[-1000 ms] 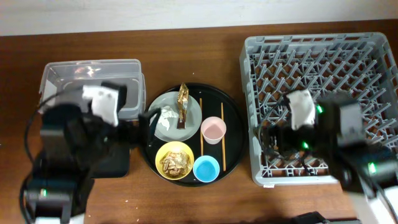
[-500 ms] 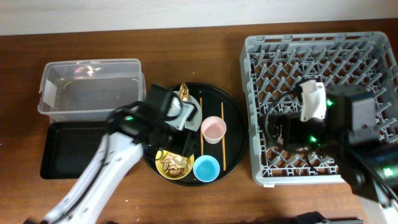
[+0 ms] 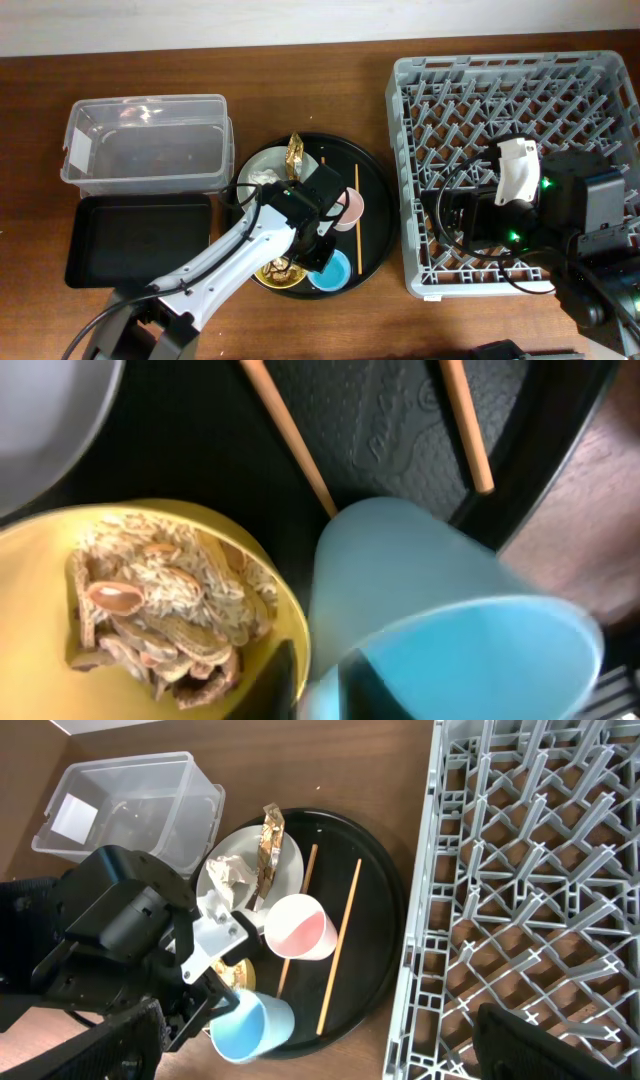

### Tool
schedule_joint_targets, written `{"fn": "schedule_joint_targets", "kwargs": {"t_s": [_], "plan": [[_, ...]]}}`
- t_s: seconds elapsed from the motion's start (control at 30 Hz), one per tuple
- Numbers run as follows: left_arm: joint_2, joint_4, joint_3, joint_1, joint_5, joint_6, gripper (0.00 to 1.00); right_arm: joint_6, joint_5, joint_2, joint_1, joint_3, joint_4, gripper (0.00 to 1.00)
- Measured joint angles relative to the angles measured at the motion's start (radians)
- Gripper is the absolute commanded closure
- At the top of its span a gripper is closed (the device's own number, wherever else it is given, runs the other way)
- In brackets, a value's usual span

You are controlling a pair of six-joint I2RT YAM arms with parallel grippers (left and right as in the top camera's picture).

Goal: Sort waste into correct bins and load items into the dishwasher rack

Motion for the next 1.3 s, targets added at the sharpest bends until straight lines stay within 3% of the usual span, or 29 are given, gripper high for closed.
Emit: {"fn": "schedule_joint_targets", "kwargs": {"t_s": [0.23, 0.37, 0.5, 0.6, 0.8, 0.97, 1.07, 1.3], "plan": [[-0.001, -0.11, 0.053, 0.029, 0.081, 0.016, 1.0, 0.001, -0.004, 0.0, 0.0, 0.0, -0.006, 0.02], [-0.037, -0.183, 0.196, 0.188, 0.373, 0.165, 1.0, -0.01, -0.05, 0.001, 0.0, 0.0, 0.002, 0.15], [-0.066, -0.143, 0.274, 0.428, 0.797, 0.264, 1.0, -0.143, -0.334, 0.05, 0.0, 0.004, 0.026, 0.15], [-0.068, -0.124, 0.274, 0.527, 1.096, 0.289, 1.0, -0.267, -0.579, 0.156, 0.027, 0.005, 0.055, 0.1], [-0.068, -0.126, 0.274, 0.538, 1.357, 0.297, 1.0, -0.329, -0.725, 0.248, 0.08, 0.005, 0.233, 0.01], [-0.068, -0.136, 0.274, 0.534, 1.411, 0.295, 1.0, -0.314, -0.748, 0.265, 0.08, 0.005, 0.372, 0.01], [-0.068, -0.14, 0.274, 0.533, 1.416, 0.295, 1.0, -0.291, -0.819, 0.302, 0.08, 0.005, 0.416, 0.33], [-0.068, -0.124, 0.274, 0.526, 1.425, 0.297, 0.93, -0.281, -0.932, 0.313, 0.048, 0.005, 0.371, 0.47]]}}
